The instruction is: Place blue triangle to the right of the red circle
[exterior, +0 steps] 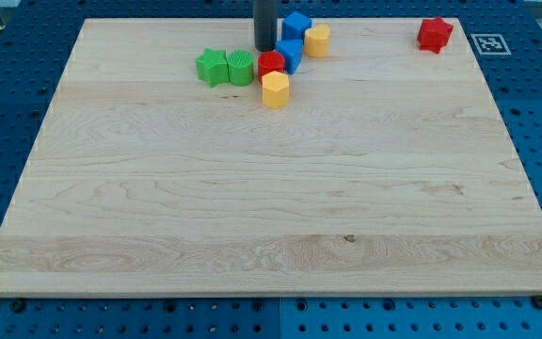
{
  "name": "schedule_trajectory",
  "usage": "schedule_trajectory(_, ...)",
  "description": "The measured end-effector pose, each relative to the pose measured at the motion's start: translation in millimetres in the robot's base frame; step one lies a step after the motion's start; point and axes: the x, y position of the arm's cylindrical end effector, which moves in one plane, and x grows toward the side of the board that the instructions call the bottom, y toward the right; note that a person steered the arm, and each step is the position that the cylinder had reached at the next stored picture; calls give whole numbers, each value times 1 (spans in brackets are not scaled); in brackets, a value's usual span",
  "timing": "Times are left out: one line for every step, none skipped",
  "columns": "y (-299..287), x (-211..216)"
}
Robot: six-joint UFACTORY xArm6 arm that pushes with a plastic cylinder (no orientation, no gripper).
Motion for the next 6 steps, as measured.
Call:
schedule_trajectory(15,6)
schedule_trajectory(31,15)
schedule_trajectory(31,16)
schedule_trajectory(45,23)
schedule_trajectory(45,23)
schedule_trajectory(49,23)
